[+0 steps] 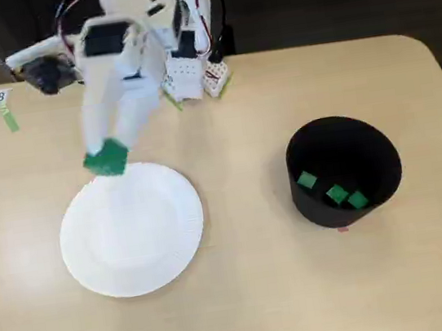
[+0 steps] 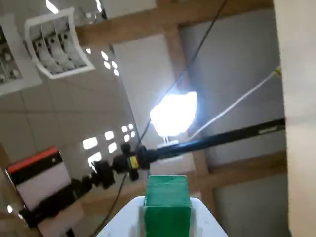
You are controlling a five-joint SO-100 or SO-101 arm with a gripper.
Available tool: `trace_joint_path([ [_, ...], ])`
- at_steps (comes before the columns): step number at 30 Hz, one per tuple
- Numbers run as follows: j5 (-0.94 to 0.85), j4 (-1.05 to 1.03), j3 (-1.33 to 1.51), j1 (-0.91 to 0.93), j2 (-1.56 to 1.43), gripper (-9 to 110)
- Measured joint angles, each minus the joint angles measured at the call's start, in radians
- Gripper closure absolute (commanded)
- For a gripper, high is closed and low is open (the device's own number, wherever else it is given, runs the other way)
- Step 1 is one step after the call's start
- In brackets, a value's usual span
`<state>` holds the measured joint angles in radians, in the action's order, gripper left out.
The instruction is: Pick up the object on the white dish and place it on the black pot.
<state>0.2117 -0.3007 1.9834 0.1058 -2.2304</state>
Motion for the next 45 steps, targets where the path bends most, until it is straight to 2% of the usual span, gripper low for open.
trace_joint_path([
  [6,-0.118,0.006,0.184,-0.313,-0.166,102],
  [10,-0.199,0.006,0.253,-0.508,-0.161,102],
  [14,-0.278,0.003,0.284,-0.617,-0.095,102],
  [23,-0.420,-0.046,0.282,-0.693,0.107,102],
  [30,-0.532,-0.163,0.179,-0.729,0.281,102],
  [45,-0.658,-0.370,0.014,-0.732,0.425,102],
])
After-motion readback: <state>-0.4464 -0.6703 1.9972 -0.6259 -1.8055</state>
